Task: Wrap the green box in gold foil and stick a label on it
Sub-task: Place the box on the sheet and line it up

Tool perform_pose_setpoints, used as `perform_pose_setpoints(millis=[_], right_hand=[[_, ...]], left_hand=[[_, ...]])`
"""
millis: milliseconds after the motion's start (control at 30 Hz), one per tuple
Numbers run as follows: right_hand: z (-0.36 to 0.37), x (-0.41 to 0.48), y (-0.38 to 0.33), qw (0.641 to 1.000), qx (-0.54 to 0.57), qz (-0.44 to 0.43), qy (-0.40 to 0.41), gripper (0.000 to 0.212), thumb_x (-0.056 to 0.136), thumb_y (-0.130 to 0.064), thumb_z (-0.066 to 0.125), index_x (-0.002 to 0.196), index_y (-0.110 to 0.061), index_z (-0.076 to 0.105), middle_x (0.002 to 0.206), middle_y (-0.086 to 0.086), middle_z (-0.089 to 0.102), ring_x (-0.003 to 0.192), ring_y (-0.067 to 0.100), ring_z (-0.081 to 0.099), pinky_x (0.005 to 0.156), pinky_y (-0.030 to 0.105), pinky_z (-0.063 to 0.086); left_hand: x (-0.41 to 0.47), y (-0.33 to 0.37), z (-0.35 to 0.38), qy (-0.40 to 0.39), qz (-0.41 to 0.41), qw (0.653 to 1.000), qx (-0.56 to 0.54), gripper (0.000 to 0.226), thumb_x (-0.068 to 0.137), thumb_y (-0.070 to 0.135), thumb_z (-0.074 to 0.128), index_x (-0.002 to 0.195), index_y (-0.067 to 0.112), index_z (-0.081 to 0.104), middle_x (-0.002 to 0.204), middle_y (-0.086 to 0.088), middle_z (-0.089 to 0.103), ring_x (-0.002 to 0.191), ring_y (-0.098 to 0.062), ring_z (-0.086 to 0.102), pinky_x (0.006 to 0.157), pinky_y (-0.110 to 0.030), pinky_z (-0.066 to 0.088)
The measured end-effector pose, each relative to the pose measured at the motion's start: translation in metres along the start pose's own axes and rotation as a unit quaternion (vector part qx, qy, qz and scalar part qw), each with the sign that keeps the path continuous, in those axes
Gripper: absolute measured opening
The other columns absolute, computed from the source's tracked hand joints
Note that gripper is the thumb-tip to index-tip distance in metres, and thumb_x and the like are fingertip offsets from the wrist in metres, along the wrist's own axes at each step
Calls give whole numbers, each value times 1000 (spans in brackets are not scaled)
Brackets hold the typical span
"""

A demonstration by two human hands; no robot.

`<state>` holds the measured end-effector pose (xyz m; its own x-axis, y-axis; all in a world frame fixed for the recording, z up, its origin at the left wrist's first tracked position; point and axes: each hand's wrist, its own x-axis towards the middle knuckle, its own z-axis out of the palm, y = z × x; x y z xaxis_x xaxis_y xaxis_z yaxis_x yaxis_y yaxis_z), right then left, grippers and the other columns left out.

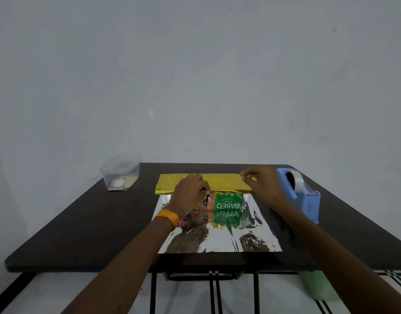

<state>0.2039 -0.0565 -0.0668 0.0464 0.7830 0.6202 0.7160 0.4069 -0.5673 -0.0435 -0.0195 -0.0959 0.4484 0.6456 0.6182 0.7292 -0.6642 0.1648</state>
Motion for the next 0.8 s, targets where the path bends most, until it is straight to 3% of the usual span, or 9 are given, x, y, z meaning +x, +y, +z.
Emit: perform_pose_setpoints(millis=[67, 167, 300, 400, 633, 800], right_hand=[[12, -3, -7, 997, -30, -33, -56, 5, 86, -19, 77, 90, -22, 77, 91, -9, 71, 79, 5, 60, 73, 25, 46], [34, -6, -18, 987, -101, -71, -102, 15, 86, -27, 77, 99, -19, 78, 99, -5, 72, 87, 12, 60, 75, 31, 47], [55, -8, -25, 974, -172, -108, -97, 13, 88, -26, 74, 99, -22, 78, 99, -1, 72, 94, 20, 62, 74, 34, 48], [59, -10, -22, 979, -163, -97, -71, 9, 87, -24, 75, 95, -21, 78, 95, -2, 71, 92, 19, 61, 73, 34, 47], [61, -7, -21, 982, -149, -90, -79, 5, 82, -17, 79, 81, -21, 75, 84, -3, 66, 81, 19, 61, 66, 29, 39], [65, -5, -19, 983, -143, -91, -73, 8, 80, -15, 81, 78, -19, 74, 82, 0, 67, 79, 22, 62, 67, 35, 46]], left_hand=[[0, 0, 0, -4, 1, 1000, 6, 15, 93, 17, 66, 103, 12, 75, 96, -6, 64, 95, -25, 56, 75, -35, 45], [-1, 1, 0, -1, 5, 1000, 17, 14, 92, 18, 67, 103, 13, 75, 94, -5, 63, 93, -25, 56, 73, -36, 46], [-1, 1, -1, 4, 6, 999, 33, 13, 92, 20, 67, 101, 14, 75, 93, -5, 63, 92, -25, 56, 70, -33, 43], [-1, 3, -1, -2, 8, 999, 52, 16, 95, 22, 62, 105, 15, 73, 96, -5, 63, 94, -25, 56, 72, -34, 42], [4, 28, -5, -43, 17, 988, 150, 28, 96, 30, 53, 119, 17, 63, 116, -4, 59, 114, -26, 49, 92, -39, 37], [7, 29, -2, -55, 10, 987, 150, 25, 95, 24, 56, 115, 18, 69, 106, -3, 62, 107, -26, 51, 88, -37, 39]])
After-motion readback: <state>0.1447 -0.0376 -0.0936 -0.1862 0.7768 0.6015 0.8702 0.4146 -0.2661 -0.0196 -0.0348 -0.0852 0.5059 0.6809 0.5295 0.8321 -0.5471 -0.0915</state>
